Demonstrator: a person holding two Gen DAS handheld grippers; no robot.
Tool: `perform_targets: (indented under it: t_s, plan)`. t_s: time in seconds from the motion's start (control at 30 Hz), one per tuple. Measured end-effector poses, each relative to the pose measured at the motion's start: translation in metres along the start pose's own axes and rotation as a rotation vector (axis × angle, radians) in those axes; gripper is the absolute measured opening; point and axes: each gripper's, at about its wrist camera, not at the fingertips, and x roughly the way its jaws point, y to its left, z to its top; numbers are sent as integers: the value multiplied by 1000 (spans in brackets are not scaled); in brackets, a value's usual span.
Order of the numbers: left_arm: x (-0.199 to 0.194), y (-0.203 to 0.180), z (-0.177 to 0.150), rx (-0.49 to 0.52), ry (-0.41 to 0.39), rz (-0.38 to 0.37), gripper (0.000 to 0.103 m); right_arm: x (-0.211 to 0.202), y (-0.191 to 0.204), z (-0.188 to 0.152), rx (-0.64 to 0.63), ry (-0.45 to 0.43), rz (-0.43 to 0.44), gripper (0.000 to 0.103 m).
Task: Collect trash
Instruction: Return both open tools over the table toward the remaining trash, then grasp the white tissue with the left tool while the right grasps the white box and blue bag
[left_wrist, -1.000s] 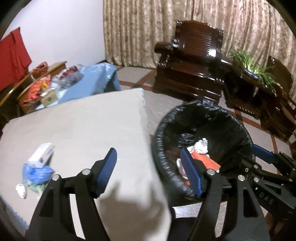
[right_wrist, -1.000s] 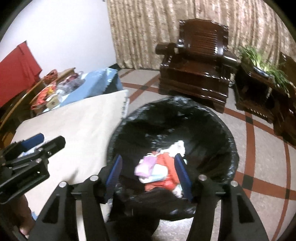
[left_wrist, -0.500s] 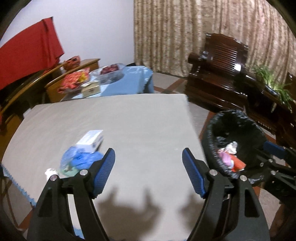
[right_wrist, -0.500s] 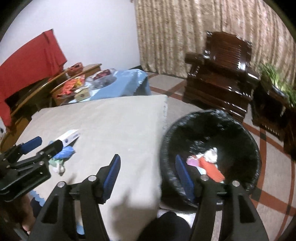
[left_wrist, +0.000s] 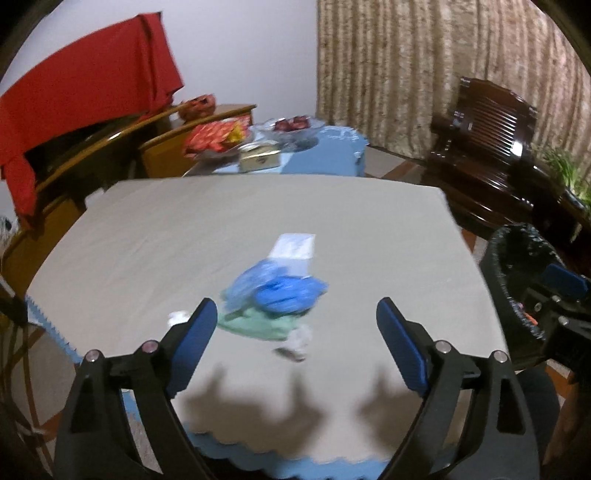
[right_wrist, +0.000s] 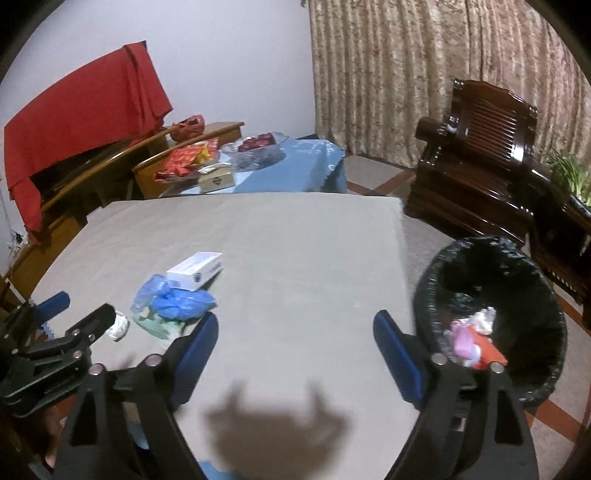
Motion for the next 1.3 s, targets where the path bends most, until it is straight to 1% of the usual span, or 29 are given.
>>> perform_targets:
  t_s: [0.17,0.3,0.4,0.5,0.73,1.1,1.3]
  plan:
    - [5,54,-9,-51,5,35,89,15,38,-3,-31,16,28,87]
    - [13,87,-17,-62,15,57,89,26,61,-5,-43,31,41,87]
    - [22,104,-24,-59,29,60,89,34,77,-8,-51,41,45,87]
    - [32,114,-27,-52,37,51,89,43,88,-11,-50,47,43,87]
    - [71,126,-38,-19,81,42,89,65,104,-15,-31,55,26,87]
    - [136,147,-48,-31,167,25,89,104,136,-16,-61,83,16,87]
    - [156,155,-53,-28,193,13,89,123,148,-12,-65,94,21,87]
